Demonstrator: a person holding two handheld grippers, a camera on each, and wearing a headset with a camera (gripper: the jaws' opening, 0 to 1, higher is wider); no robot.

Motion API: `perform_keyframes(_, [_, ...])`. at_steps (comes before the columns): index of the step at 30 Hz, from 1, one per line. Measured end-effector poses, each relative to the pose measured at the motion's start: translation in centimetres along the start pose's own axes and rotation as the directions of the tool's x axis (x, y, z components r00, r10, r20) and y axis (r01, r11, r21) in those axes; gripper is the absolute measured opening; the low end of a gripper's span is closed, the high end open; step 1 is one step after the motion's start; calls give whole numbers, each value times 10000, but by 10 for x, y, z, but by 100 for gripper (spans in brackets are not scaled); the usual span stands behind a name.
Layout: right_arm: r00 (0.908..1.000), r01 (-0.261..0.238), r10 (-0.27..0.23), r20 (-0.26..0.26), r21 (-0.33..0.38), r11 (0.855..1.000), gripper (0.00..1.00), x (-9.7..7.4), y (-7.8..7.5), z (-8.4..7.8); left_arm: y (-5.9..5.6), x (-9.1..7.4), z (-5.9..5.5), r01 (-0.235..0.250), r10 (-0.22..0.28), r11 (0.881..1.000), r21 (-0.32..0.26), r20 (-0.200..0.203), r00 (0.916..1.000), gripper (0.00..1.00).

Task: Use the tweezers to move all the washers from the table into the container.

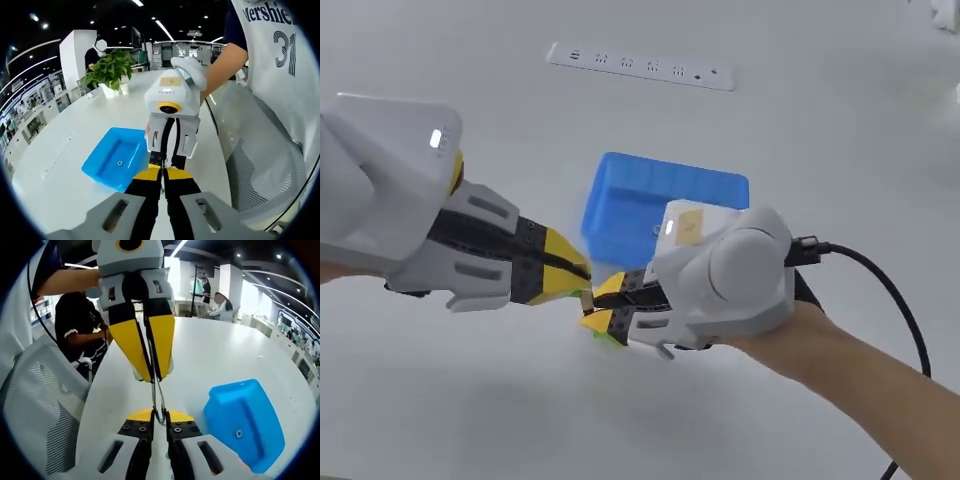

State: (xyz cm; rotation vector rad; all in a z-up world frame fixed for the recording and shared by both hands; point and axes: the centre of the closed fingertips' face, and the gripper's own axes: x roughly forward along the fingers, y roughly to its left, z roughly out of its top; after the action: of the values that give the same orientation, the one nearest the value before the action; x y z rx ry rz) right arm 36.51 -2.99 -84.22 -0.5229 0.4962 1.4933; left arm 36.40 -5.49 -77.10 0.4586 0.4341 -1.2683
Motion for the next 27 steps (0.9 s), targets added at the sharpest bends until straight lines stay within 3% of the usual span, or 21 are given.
perform_keyframes(12, [9916, 1198, -1175, 544, -401, 9920, 10, -41, -30, 27, 21, -12, 44, -442, 420, 9918, 1201, 213, 9989, 6])
perform_keyframes(20, [9764, 2029, -1978, 872, -551, 9776, 10, -64, -55, 41, 41, -11, 71, -662, 583, 9802, 1868, 477, 9972, 6])
perform_keyframes(27, [9634, 2584, -2547, 838, -374, 9653, 10, -76, -84, 35, 64, 3, 80, -797, 665, 9776, 1947, 735, 9951, 6])
